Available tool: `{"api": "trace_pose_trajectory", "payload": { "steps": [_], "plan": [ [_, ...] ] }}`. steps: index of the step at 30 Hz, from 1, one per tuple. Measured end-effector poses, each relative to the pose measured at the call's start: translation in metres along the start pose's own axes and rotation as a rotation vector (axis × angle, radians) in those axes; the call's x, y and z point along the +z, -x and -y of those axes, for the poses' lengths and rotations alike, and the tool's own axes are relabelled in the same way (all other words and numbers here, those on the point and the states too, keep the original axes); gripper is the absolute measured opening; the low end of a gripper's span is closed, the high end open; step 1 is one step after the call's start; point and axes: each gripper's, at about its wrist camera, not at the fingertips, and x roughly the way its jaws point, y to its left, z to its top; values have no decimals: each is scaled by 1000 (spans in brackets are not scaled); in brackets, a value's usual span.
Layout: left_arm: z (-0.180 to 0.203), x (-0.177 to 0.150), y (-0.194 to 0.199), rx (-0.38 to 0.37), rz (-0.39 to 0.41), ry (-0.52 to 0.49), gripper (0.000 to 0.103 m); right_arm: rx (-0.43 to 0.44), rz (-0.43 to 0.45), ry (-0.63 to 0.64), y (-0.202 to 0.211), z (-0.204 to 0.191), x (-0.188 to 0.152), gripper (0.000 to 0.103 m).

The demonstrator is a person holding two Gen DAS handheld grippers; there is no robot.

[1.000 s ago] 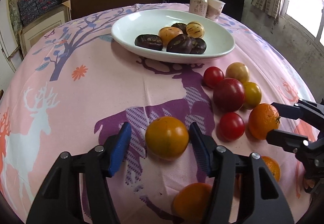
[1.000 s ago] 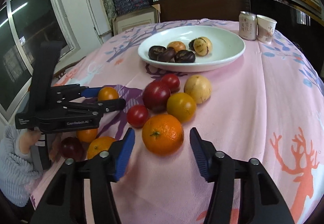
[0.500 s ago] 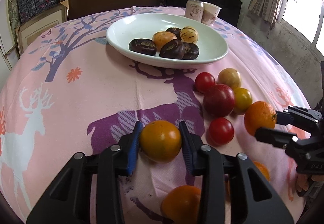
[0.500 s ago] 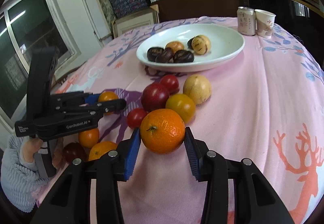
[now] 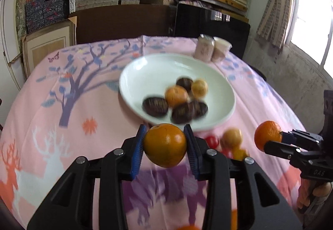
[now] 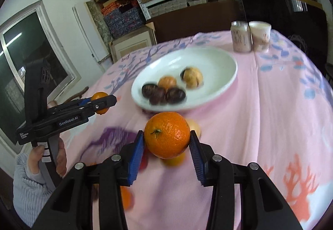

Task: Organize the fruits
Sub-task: 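Carry both oranges to the white plate and lower them onto it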

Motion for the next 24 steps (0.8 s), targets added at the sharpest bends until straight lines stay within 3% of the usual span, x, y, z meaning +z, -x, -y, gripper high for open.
{"api": "trace_pose_trajectory", "payload": {
  "steps": [4,8,10,11,12,13,16,18,24],
  "plan": [
    [-9,40,-28,23,12,41,37,-34,19,-3,-23,3,41,44],
    [-22,61,-70,38,-28,82,39,-79,36,-31,-57,16,59,45],
    [-25,62,-83,30,-23,97,65,-73,48,-99,-65,31,59,52],
    [-26,61,-88,24,-21,98,72,-50,47,-122,-66,37,58,67],
    [-26,59,-92,23,-27,88,77,-41,65,-128,-63,40,59,69],
    [-26,59,-95,27,-32,78,77,-57,101,-133,-55,43,59,70],
    [-29,56,-101,27,-42,93,88,-62,180,-170,-38,50,58,85],
    [-32,53,-104,26,-50,113,90,-60,202,-198,-33,55,55,95],
    [-30,35,-88,80,-44,95,97,-40,173,-285,-38,72,51,95]
  ]
}}
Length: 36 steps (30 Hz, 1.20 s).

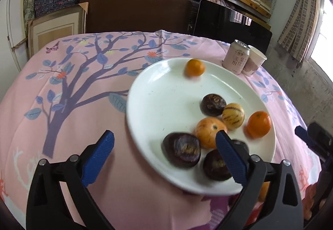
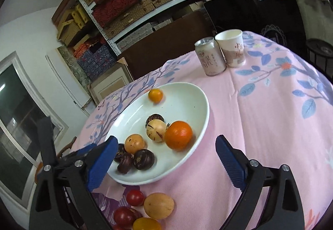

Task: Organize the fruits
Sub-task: 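Carry both oranges to the white plate and lower them onto it, then move both open tools back toward the loose fruits on the cloth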

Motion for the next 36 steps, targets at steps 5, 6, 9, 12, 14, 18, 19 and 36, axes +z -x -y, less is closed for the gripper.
{"api": "trace_pose_trajectory", "payload": {
  "steps": [5,6,9,12,14,18,19,36],
  "plan": [
    [-2,-19,16,42,0,-12,98,-6,2,-27,8,9,-7,96],
    [-3,-23,19,42,-4,-11,98,-11,6,-27,10,9,-8,96],
    [-6,-40,28,46,-20,-11,98,-15,12,-41,18,14,-13,99],
    [-10,-56,41,47,-26,-5,98,-4,12,-72,28,21,-20,99],
    [-15,-64,52,53,-21,9,98,-9,4,-88,35,24,-28,99],
    [-26,-86,88,32,14,68,98,-3,-10,-110,49,29,-47,99],
    [-27,-95,100,24,32,78,98,3,-15,-107,54,28,-51,99],
    [9,-167,125,-44,-98,-80,99,43,-74,325,95,-55,-122,99]
  ]
}}
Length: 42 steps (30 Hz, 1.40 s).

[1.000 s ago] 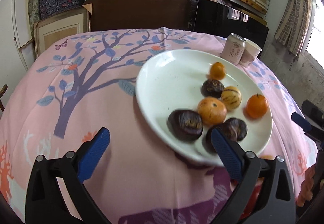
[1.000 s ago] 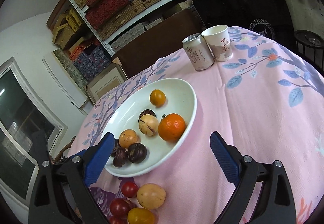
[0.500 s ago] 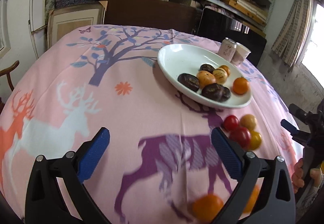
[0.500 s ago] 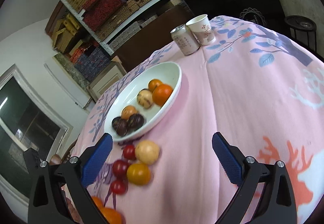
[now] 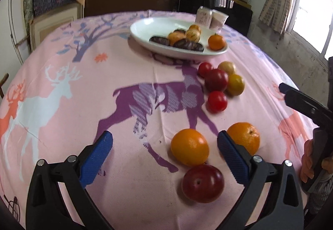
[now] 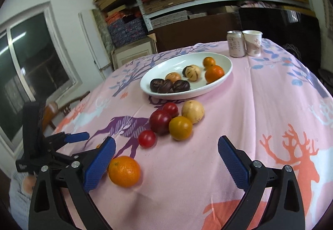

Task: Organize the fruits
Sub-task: 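Move both open tools back toward the loose fruits on the cloth, then grasp an orange with the left tool while the right tool grasps another orange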

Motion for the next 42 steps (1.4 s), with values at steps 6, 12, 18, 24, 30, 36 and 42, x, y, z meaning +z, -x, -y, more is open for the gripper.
{"api": "trace_pose_trajectory", "payload": {
  "steps": [6,12,18,24,30,36,42],
  "plan": [
    [-11,4,-13,-39,-60,17,99,-10,1,-5,3,1,-1,99],
    [-23,12,1,32,30,27,99,-10,-10,6,7,-5,-5,99],
    [-66,11,5,-21,40,225,99,-11,-141,-2,-4,-19,-19,99],
    [-73,7,16,17,79,255,99,-27,-187,69,-18,-45,-23,96],
    [-71,5,17,19,81,250,99,-18,-280,115,-41,-65,-27,56],
    [-67,1,19,-44,78,254,99,19,-333,73,-53,-62,-27,47],
    [-45,-1,20,-143,75,181,99,46,-245,22,-32,-46,-21,46]
  ]
}}
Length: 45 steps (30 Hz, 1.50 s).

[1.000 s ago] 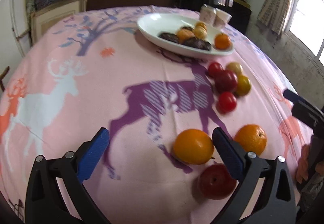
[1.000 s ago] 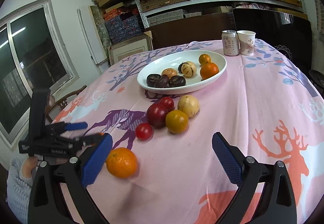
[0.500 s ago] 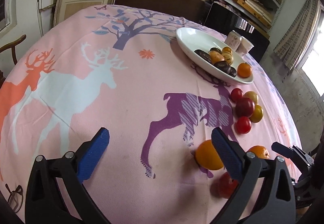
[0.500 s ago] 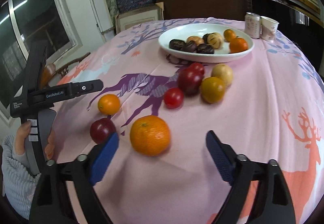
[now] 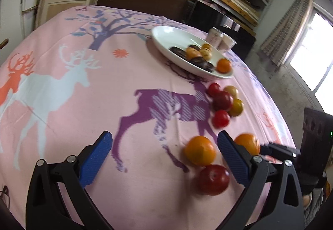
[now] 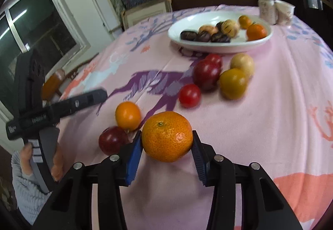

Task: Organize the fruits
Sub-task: 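Grasp an orange with the left tool while the right tool grasps another orange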

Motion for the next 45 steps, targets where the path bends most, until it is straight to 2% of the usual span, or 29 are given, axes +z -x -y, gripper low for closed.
{"api": "trace_pose_trajectory", "payload": {
  "steps": [5,9,11,12,13,15,27,29,32,35,40,45],
  "plan": [
    [22,-4,-13,-45,-54,-70,99,-116,63,-43,27,35,-4,46],
    [32,-5,-24,-13,-82,-99,99,-79,71,-161,35,66,-12,46],
    [37,-6,-28,11,-92,-113,98,-76,70,-175,33,70,-12,47],
    [38,-6,-29,17,-98,-119,95,-73,68,-166,33,68,-12,47],
    [40,-7,-31,16,-106,-123,82,-72,69,-156,33,67,-12,47],
    [43,-8,-37,9,-135,-127,62,-72,69,-145,33,64,-13,47],
    [59,-9,-44,32,-147,-200,60,-66,74,-164,35,67,-14,47],
    [59,-10,-43,46,-144,-211,49,-64,74,-164,35,67,-14,47],
    [48,-8,-37,-6,-143,-162,39,-64,75,-166,35,68,-14,47],
    [39,-7,-36,-39,-156,-126,39,-60,77,-167,35,68,-14,47],
    [46,-7,-32,-34,-144,-140,39,-55,89,-171,37,68,-14,47],
    [57,18,-26,-17,-107,-173,39,-35,107,-169,41,68,-13,47]
  ]
}}
